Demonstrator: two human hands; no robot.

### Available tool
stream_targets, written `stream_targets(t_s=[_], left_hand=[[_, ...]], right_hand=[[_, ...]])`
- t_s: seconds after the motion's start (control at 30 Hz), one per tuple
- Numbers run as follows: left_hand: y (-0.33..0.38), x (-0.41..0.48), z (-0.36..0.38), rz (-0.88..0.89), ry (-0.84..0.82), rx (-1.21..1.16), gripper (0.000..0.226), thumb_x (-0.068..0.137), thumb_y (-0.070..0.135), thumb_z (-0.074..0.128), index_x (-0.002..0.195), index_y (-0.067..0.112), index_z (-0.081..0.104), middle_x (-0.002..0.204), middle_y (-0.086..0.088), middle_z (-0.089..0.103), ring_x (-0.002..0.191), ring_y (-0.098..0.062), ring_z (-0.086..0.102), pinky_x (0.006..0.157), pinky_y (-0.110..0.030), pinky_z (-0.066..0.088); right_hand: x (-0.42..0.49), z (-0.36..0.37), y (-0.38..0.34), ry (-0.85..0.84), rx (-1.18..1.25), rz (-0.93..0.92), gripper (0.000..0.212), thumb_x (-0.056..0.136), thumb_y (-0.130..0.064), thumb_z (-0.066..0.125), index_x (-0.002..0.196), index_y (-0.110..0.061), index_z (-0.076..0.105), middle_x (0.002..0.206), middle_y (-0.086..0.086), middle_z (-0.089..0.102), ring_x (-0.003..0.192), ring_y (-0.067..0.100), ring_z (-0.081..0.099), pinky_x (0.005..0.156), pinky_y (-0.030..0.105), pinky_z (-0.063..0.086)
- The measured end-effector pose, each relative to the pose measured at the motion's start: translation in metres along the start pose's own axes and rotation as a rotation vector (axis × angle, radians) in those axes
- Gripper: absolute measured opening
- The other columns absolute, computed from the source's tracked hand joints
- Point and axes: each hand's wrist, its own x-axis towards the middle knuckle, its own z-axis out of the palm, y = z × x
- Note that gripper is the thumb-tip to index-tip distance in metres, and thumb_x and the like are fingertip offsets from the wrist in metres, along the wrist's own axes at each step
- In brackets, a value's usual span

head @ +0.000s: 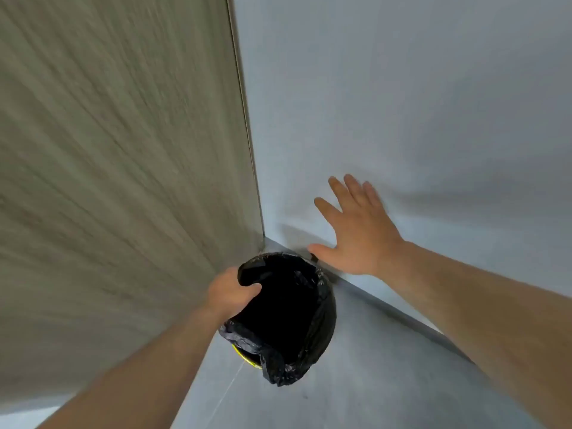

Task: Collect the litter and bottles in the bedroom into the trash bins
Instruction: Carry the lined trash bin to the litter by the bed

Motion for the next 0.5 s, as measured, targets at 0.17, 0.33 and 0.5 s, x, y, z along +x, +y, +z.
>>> stream_targets(t_s=[0.17, 0.33, 0.5], left_hand=[[-0.053, 0.036, 0.04, -0.244, 0.064, -0.114, 0.029, 0.082, 0.001, 0.052, 0.109, -0.004, 0.061, 0.111, -0.031, 0.062, 0.106, -0.042, 0.061, 0.085, -0.047, 0.052], [-0.088, 0.052, 0.058, -0.271, 0.227, -0.234, 0.025, 0.08, 0.004, 0.054, 0.105, 0.002, 0.055, 0.098, -0.024, 0.061, 0.089, -0.039, 0.06, 0.077, -0.047, 0.055], [-0.089, 0.049, 0.057, -0.243, 0.198, -0.263, 0.021, 0.079, -0.005, 0.046, 0.099, 0.0, 0.048, 0.088, -0.016, 0.052, 0.085, -0.032, 0.052, 0.068, -0.037, 0.045]], right_hand=[[0.019, 0.043, 0.012, 0.134, -0.187, 0.027, 0.089, 0.072, -0.074, 0.029, 0.14, -0.019, 0.046, 0.155, 0.022, 0.023, 0.144, 0.043, 0.015, 0.116, 0.06, 0.006], [0.025, 0.067, 0.025, 0.191, -0.24, 0.03, 0.091, 0.074, -0.072, 0.027, 0.14, -0.012, 0.047, 0.155, 0.024, 0.023, 0.145, 0.04, 0.014, 0.118, 0.056, 0.004], [0.028, 0.075, 0.02, 0.224, -0.203, 0.097, 0.094, 0.073, -0.073, 0.028, 0.141, -0.011, 0.043, 0.158, 0.018, 0.016, 0.148, 0.034, 0.006, 0.119, 0.051, -0.003]])
